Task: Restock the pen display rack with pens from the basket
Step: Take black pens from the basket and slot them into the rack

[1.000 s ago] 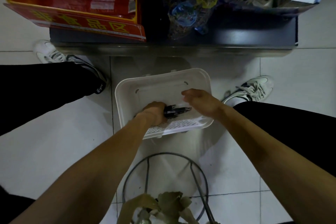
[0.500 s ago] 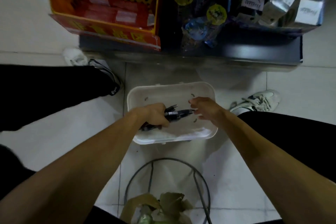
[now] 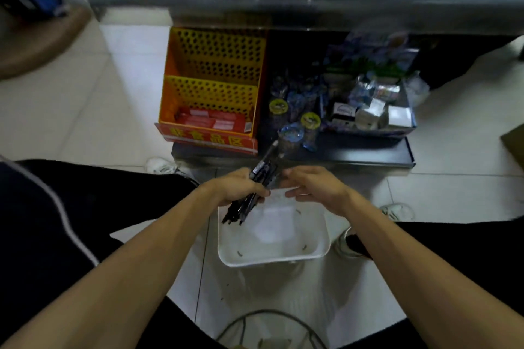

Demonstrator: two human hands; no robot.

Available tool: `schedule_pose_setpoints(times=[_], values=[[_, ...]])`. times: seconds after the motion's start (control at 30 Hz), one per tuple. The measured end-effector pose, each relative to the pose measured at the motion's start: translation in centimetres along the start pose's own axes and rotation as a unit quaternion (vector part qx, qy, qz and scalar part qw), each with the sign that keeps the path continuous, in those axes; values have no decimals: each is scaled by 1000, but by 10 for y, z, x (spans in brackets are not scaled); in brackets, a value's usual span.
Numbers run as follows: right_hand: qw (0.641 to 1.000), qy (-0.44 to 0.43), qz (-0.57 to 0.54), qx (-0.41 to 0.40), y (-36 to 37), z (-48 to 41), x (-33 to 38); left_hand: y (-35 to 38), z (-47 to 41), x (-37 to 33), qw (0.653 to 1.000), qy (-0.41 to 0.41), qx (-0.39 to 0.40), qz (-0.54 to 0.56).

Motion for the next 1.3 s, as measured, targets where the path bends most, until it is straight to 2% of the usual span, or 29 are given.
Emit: schedule_pose_setpoints(times=[0.13,0.27,0.4,0.63,0.73,1.0,1.13,1.3], values=[[997,-74,-22,-30,2,18,29,-13,15,-27,996,36,-49,59],[990,-125,-36,-57,0,33,50,-16,33,-63,988,103,-43,110],[975,-201,3,-90,-12,56,79,-23,48,-100,972,176,-40,151],[944,-308,-16,-117,-38,102,148,-41,75,-174,935,276,-128,181],[926,-355,-7,-125,-46,117,175,-52,89,-203,920,307,-133,204],[894,-418,-14,-158,-61,133,220,-88,98,-247,906,347,-171,169],[873,-442,-60,-198,-75,124,234,-102,78,-249,915,278,-224,188],[866,-440,-72,-227,-96,108,246,-104,53,-245,908,316,-186,200]])
Point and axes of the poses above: each hand's wrist, its own z-axis away from the middle knuckle, its own y-axis out of the palm, x = y × z, the point moved 2 cm from there along -z, towards the middle knuckle, and after that the axes turned 9 degrees about -z, right-handed, at the moved point
